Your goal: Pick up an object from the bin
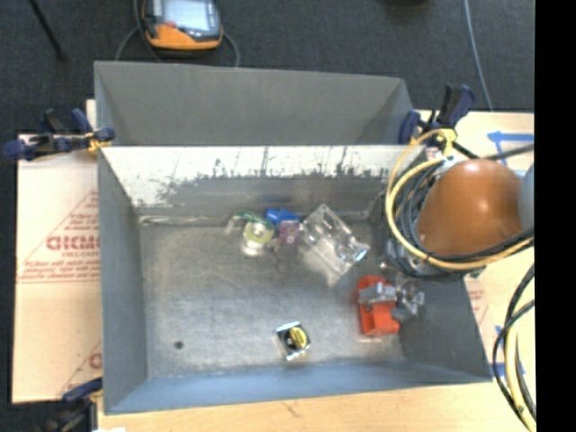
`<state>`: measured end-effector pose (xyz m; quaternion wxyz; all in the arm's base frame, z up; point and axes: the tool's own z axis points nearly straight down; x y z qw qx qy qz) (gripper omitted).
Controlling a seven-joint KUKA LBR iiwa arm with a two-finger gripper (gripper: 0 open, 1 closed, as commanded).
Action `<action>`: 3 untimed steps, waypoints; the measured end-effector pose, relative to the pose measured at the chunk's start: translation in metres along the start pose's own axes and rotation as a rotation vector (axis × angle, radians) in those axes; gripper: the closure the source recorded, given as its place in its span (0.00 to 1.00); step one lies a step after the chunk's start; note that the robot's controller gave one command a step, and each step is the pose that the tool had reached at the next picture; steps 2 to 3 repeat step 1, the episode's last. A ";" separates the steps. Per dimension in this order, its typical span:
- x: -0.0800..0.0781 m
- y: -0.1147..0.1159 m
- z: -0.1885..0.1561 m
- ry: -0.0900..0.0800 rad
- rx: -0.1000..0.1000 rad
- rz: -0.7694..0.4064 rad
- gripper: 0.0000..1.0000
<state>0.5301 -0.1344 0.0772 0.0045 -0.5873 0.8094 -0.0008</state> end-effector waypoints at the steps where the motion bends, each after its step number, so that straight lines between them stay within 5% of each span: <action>1: -0.019 0.005 -0.194 0.005 0.004 0.034 1.00; 3: -0.019 0.005 -0.194 0.005 0.004 0.034 1.00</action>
Offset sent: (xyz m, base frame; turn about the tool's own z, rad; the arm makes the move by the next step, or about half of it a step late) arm -0.0028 0.0187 0.1893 0.0316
